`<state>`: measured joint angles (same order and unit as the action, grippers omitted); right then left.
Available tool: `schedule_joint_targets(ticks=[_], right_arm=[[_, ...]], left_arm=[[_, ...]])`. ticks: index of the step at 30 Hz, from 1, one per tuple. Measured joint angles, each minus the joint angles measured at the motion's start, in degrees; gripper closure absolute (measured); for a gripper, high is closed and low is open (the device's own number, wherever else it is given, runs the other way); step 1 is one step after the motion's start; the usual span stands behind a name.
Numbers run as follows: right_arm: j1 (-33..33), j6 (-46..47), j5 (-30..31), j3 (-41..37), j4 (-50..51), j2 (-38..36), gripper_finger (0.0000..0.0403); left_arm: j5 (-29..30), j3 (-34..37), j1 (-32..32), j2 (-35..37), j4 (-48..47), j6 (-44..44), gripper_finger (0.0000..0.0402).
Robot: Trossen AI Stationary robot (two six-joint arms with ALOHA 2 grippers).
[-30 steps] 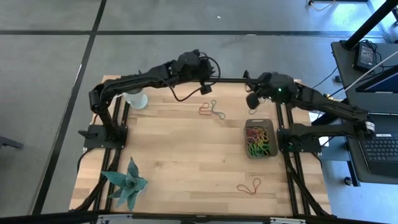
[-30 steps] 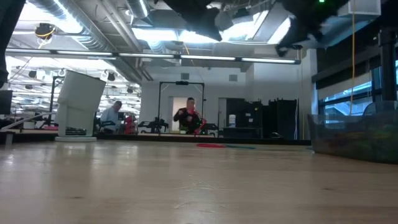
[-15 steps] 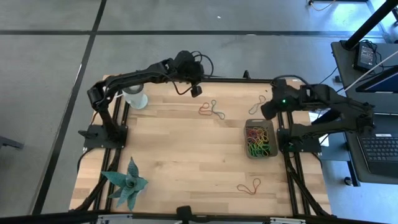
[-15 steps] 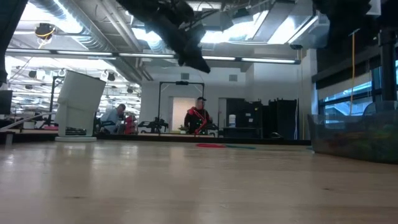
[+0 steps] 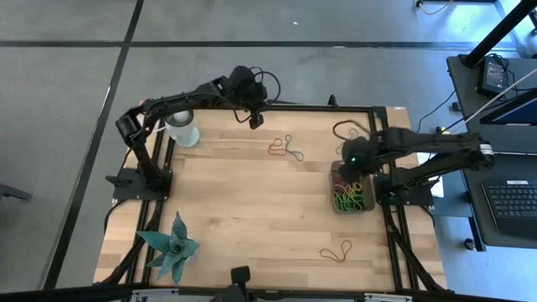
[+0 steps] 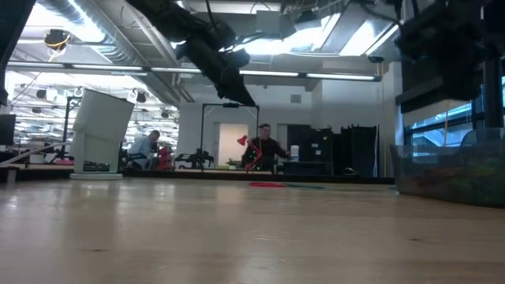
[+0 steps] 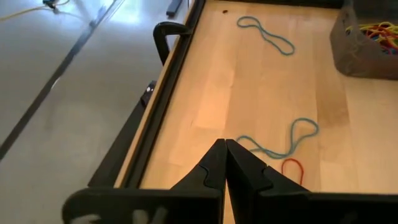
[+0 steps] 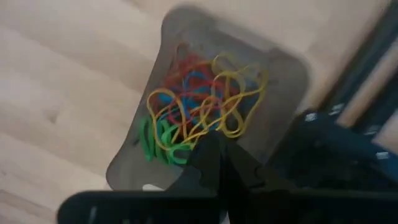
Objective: Pick and place rubber bands into bin
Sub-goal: Put the black rubber band into the black bin, then put the red rubber band into the black bin
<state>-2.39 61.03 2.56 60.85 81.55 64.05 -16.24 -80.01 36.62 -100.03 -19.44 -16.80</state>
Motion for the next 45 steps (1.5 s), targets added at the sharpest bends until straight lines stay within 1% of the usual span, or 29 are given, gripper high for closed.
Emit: schedule_joint_targets(ticks=[4, 8, 11, 13, 17, 20, 25, 31, 35, 37, 42, 45], right_arm=[[0.1, 1.6, -4.3, -7.0, -8.1, 0.6, 0.0402], [0.1, 3.3, -7.0, -13.9, -16.5, 0.8, 0.0402], [0.1, 4.3, -7.3, -18.6, -22.1, 0.8, 0.0403], [0.0, 6.0, -7.3, -21.2, -24.4, 0.8, 0.0403], [0.0, 6.5, -7.3, -24.7, -27.6, 0.8, 0.0402], [0.0, 6.4, -7.2, -25.9, -28.0, 0.8, 0.0391], [0.0, 5.9, -7.2, -26.4, -27.9, 0.7, 0.0358], [0.0, -1.0, -6.8, -24.0, -25.9, -0.8, 0.0314], [0.0, -5.1, -4.1, -20.9, -21.5, -3.8, 0.0290], [0.0, -7.1, -3.4, -19.8, -19.4, -5.9, 0.0279], [0.0, -9.7, -2.2, -19.3, -18.2, -11.3, 0.0257], [0.0, -11.4, -2.2, -19.3, -17.9, -14.0, 0.0248]], left_arm=[[-1.1, 0.0, 0.8, 0.0, 0.0, -2.1, 0.0398], [-2.2, 0.0, 0.9, 0.0, 0.0, -3.1, 0.0398], [-2.3, 0.0, 0.9, 0.0, 0.2, -3.2, 0.0398], [-2.4, 0.0, 0.9, 0.0, 0.4, -3.7, 0.0398], [-2.3, 0.0, 0.6, 0.0, 0.4, -3.8, 0.0398], [-2.3, 0.0, 0.2, 0.0, 0.4, -2.0, 0.0398], [-2.3, 0.0, -1.1, 0.0, 0.4, 1.5, 0.0398], [-2.2, 0.0, -3.7, 0.0, 2.2, 7.5, 0.0398], [-1.3, 0.0, -6.2, 0.0, 4.5, 10.6, 0.0398], [0.2, 0.0, -7.9, 0.0, 5.6, 12.5, 0.0398], [11.2, 0.0, -13.7, 0.0, 5.8, 13.7, 0.0398], [15.9, 0.0, -17.3, 0.0, 5.8, 13.7, 0.0398]])
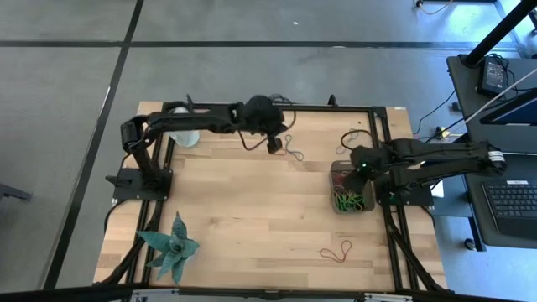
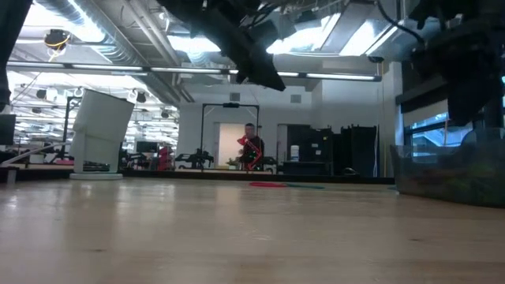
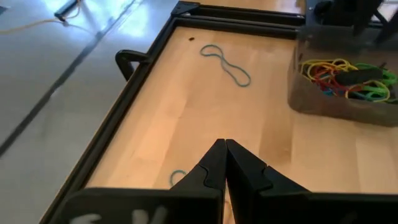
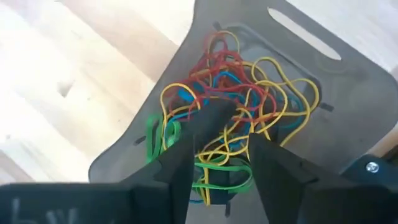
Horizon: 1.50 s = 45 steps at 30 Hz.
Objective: Pick and place rubber bands into bin
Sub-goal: Put the red rubber band into the black bin
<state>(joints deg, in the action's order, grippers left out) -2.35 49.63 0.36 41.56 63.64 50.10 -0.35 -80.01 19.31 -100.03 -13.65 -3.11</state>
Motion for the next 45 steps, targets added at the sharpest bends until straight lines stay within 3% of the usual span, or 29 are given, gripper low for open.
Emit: schedule_joint_targets(ticks=[5, 10, 18, 24, 31, 37, 41, 45], right_arm=[[0.0, -3.6, 0.0, 0.0, 0.2, -3.3, 0.0240], [0.0, -9.6, 0.0, 0.0, 0.3, -5.5, 0.0239], [0.0, -20.1, 0.0, 0.0, 0.4, -6.0, 0.0241], [0.0, -17.0, 0.0, 0.0, 0.4, -6.0, 0.0243], [0.0, -17.4, 0.0, 0.0, 0.5, -6.0, 0.0243], [0.0, -18.6, 0.1, 0.0, 0.4, -6.0, 0.0243], [0.0, -18.9, 2.5, 0.0, 0.5, -6.0, 0.0243], [0.0, -19.7, 5.9, 0.0, 0.4, -6.0, 0.0243]], left_arm=[[6.3, 0.0, -4.7, 0.0, 0.0, 2.1, 0.0398], [7.1, 0.0, -7.1, 0.0, -0.1, 3.6, 0.0398], [2.2, 0.0, -11.4, 0.0, -0.3, -16.7, 0.0398], [3.6, 0.0, -13.9, 0.0, 0.1, -20.5, 0.0398], [8.1, 0.0, -13.8, 0.0, 0.7, -17.0, 0.0370], [8.2, 0.0, -9.5, 0.0, 1.5, 1.5, 0.0307], [4.2, 0.0, -4.8, 0.0, 1.4, 11.2, 0.0270], [0.8, -0.1, -0.7, -1.2, 1.6, 11.5, 0.0247]])
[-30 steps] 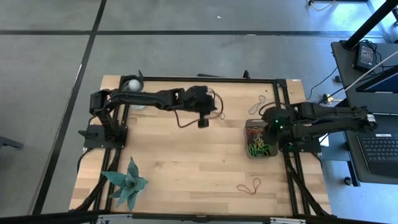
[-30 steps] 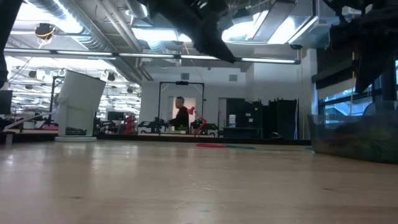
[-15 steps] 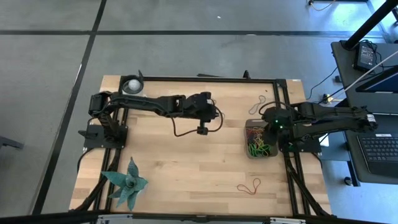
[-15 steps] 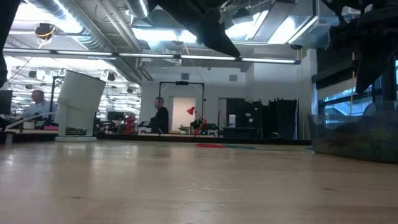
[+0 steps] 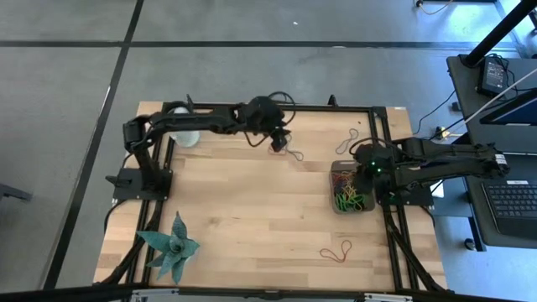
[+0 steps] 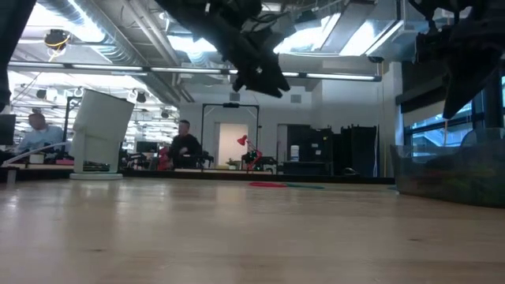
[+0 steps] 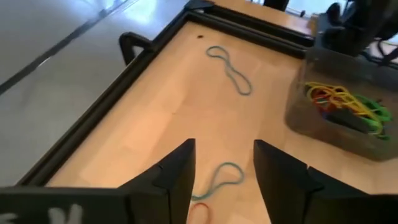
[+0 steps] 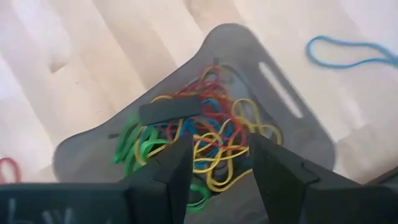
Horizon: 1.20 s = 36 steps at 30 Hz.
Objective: Pick and place rubber bands into bin
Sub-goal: Put the red rubber band into the black bin
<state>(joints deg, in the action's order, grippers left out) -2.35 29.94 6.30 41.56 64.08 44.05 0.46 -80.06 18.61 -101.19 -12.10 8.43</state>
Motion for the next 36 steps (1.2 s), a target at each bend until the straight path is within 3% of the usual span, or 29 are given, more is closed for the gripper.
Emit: schedule_joint_targets(ticks=[5, 14, 19, 28, 36], right_arm=[[-0.1, -0.3, 1.0, 0.0, 0.0, 0.0, 0.0243], [-0.1, -0.2, 6.6, 0.0, 0.0, 0.0, 0.0243], [-0.1, -0.2, 7.6, 0.0, 0.0, 0.0, 0.0243], [-0.1, -0.2, 7.7, 0.0, 0.0, 0.0, 0.0243], [-0.1, 0.0, 7.8, 0.0, -0.1, 0.0, 0.0243]], left_arm=[[-1.5, -5.0, 3.3, -4.0, -5.0, -1.1, 0.0236], [-1.6, -21.2, 5.7, -19.8, -27.9, -7.9, 0.0235], [-1.6, -26.0, 5.9, -26.8, -38.2, -10.5, 0.0235], [-2.1, -26.1, 4.8, -31.8, -39.0, -12.5, 0.0245], [0.7, -26.3, 3.8, -32.2, -38.9, -15.2, 0.0309]])
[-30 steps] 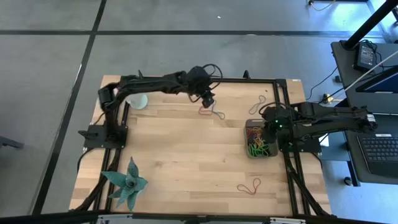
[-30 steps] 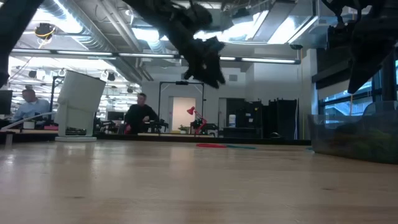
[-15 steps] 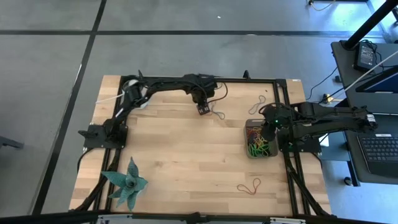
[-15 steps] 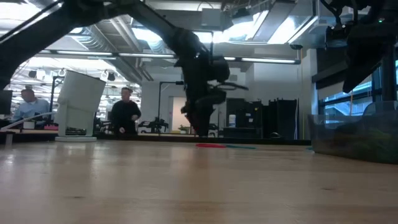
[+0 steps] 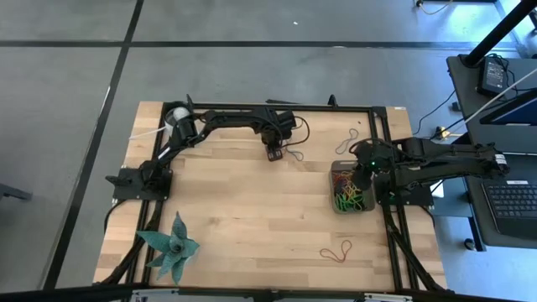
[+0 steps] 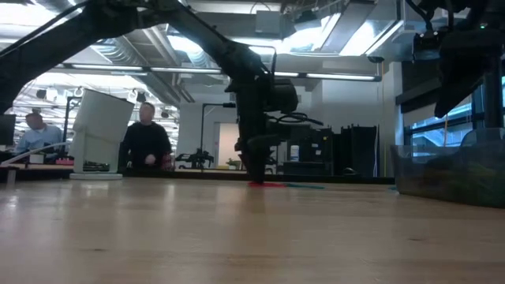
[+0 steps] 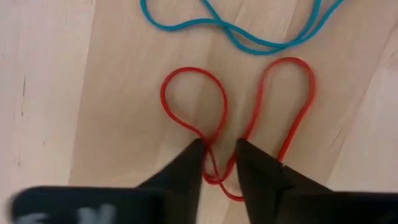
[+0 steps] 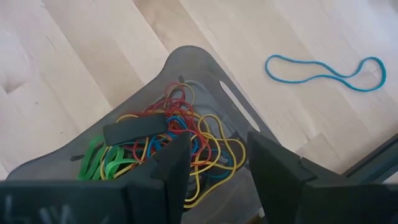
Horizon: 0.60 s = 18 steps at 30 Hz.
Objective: Pick and place rubber bands into bin
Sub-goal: Put the red rubber band into the black bin
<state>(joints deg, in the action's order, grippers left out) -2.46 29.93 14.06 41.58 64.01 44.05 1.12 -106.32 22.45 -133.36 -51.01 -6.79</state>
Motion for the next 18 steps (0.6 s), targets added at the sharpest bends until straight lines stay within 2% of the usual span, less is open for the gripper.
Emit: schedule_joint_targets(ticks=[5, 11, 18], right_arm=[[0.0, 1.6, 0.0, 0.0, 0.0, 0.0, 0.0243], [0.0, 1.4, 0.0, 0.0, -0.1, 0.0, 0.0243], [0.0, 1.2, -0.1, 0.0, -0.1, 0.0, 0.0243]], left_arm=[[1.5, 0.0, -0.4, -0.1, -0.4, -1.1, 0.0390], [1.3, 0.4, -1.4, 1.6, -1.9, -0.8, 0.0399], [1.9, 0.3, -2.5, 9.7, -0.5, -0.1, 0.0399]])
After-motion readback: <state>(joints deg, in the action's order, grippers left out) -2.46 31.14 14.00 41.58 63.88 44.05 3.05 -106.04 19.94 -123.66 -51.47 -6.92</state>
